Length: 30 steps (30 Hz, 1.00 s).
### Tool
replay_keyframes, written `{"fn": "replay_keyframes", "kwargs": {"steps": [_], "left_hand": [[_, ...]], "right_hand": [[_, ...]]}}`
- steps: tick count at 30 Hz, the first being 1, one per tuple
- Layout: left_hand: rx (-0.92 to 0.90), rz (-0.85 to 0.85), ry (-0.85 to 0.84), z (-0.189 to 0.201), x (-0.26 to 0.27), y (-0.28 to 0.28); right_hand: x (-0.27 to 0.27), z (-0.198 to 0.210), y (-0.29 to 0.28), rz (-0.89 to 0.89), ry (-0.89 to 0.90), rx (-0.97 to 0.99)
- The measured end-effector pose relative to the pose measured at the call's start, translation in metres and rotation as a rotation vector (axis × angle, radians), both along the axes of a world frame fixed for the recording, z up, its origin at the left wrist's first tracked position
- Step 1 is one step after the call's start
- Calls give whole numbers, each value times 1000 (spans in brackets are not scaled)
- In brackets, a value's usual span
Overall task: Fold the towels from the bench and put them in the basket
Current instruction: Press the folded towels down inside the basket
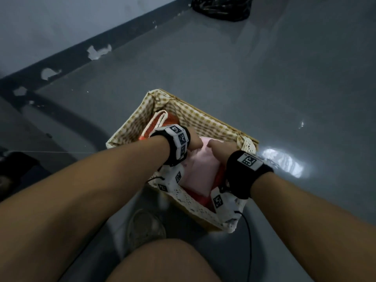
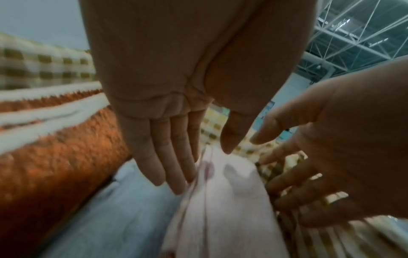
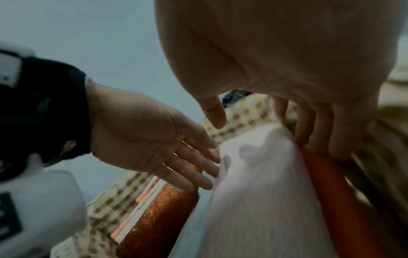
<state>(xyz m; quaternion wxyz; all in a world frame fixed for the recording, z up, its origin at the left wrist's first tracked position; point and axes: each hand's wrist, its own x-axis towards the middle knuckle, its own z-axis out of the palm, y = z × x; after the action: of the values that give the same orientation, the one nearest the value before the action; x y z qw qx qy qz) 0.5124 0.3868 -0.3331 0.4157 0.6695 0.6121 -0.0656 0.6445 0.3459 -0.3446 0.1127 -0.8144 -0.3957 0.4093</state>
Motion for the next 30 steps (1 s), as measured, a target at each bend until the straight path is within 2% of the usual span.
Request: {"fn": "replay_keyframes", "kwargs": {"steps": [3, 6, 8, 11, 16, 19, 22, 26, 30], "left_hand": [[44, 98, -146, 34, -25, -5], [281, 99, -197, 84, -62, -23], [420, 93, -153, 115, -96, -41], [553, 155, -98, 155, -162, -72], [680, 373, -49, 197, -288, -151], [740, 495, 65, 202, -359, -208], [715, 612, 181, 192, -423, -265], [595, 720, 355, 166, -493, -335], [386, 755, 507, 134, -543, -389]], "right_hand": [[-16, 41, 3, 246, -86, 106], [-55, 89, -4, 523, 37, 155], [-92, 121, -10, 729, 90, 201], [-154, 163, -18, 1000, 35, 334], [-275, 206, -38, 1288, 147, 408], [-356, 213, -65, 1421, 183, 446], [-432, 208, -102, 1563, 176, 466], [-509, 187, -153, 1702, 122, 486], [-555, 151, -182, 1770, 42, 486]]}}
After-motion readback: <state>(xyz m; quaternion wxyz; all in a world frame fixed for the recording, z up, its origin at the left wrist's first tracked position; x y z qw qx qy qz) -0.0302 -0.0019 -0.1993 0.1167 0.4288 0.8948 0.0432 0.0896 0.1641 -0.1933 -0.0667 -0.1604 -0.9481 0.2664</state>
